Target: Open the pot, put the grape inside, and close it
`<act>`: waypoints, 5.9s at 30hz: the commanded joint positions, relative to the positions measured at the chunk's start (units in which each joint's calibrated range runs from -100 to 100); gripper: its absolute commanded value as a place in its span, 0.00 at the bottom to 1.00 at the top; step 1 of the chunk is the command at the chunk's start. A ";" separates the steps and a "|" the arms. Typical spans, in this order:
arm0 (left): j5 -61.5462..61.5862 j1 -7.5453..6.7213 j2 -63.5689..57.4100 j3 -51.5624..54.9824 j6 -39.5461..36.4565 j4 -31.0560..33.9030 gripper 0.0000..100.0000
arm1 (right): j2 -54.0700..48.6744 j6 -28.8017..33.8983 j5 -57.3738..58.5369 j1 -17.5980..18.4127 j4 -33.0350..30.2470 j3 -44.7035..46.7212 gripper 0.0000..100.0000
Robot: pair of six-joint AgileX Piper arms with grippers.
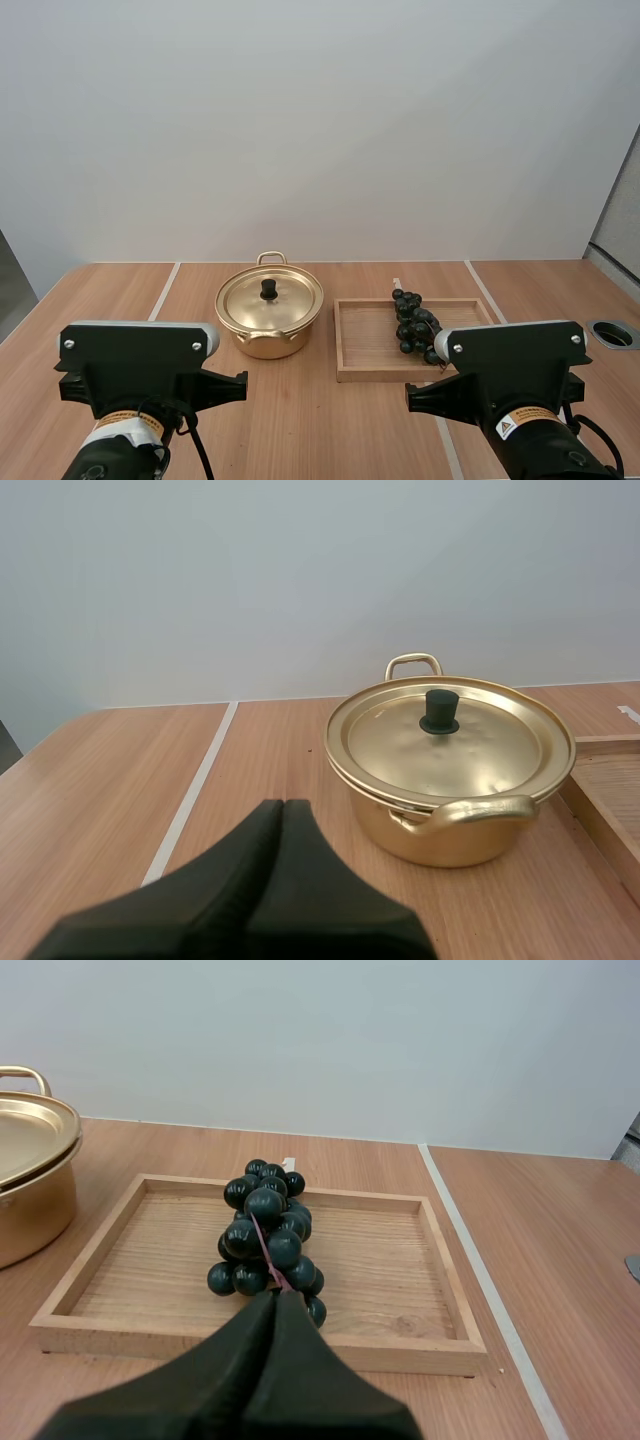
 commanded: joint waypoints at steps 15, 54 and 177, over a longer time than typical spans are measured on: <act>-1.00 0.07 -0.39 0.00 -0.07 -0.88 0.00 | -0.34 0.31 -0.69 0.09 -0.30 0.00 0.00; -1.00 0.07 -0.39 0.00 -0.07 -0.88 0.00 | -0.34 0.31 -0.69 0.09 -0.30 0.00 0.00; 66.23 -0.18 76.01 -88.05 38.31 -24.57 1.00 | 65.45 -10.26 58.51 0.09 2.71 -86.20 1.00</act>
